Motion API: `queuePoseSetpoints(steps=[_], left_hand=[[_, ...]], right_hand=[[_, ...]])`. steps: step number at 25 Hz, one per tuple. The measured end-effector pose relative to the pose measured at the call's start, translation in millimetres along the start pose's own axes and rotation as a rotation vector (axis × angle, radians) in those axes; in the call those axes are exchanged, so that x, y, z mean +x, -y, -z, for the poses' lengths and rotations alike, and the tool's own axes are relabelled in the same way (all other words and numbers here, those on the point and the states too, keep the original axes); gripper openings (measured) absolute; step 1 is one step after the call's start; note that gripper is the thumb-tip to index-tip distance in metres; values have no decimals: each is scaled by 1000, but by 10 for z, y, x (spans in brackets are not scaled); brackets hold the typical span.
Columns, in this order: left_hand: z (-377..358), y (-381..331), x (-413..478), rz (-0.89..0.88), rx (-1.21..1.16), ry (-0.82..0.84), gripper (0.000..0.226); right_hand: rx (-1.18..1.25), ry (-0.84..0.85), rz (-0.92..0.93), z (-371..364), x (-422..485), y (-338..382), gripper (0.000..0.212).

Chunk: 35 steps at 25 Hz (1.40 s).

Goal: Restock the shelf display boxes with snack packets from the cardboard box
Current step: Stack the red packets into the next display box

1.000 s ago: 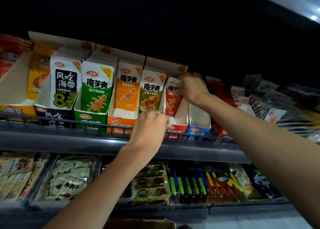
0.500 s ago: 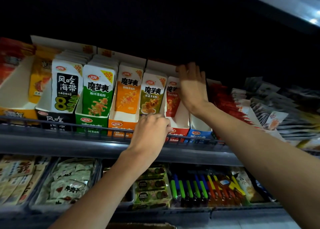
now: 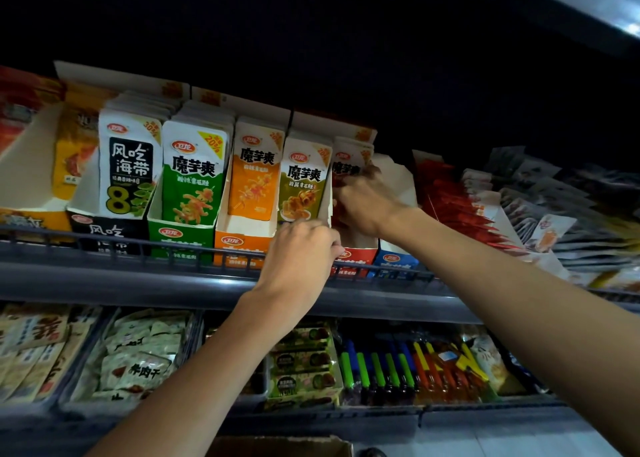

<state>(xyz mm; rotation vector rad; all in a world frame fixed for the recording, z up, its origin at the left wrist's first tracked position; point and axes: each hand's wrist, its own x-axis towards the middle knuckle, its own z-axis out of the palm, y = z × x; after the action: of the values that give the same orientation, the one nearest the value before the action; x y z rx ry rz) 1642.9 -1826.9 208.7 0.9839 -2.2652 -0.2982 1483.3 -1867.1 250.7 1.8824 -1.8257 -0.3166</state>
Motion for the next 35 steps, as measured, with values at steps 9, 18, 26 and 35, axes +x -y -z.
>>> queuePoseSetpoints(steps=[9, 18, 26, 35], left_hand=[[-1, -4, 0, -9, 6, -11, 24], [150, 81, -238, -106, 22, -111, 26], [140, 595, -1162, -46, 237, 405, 24], [-440, 1672, -2553, 458, 468, 1046, 49]], right_hand=[[153, -22, -28, -7, -50, -38, 28], [380, -128, -29, 264, -523, -104, 23], [831, -98, 66, -16, -1522, 936, 13], [872, 956, 335, -1760, -2689, 2701, 26]])
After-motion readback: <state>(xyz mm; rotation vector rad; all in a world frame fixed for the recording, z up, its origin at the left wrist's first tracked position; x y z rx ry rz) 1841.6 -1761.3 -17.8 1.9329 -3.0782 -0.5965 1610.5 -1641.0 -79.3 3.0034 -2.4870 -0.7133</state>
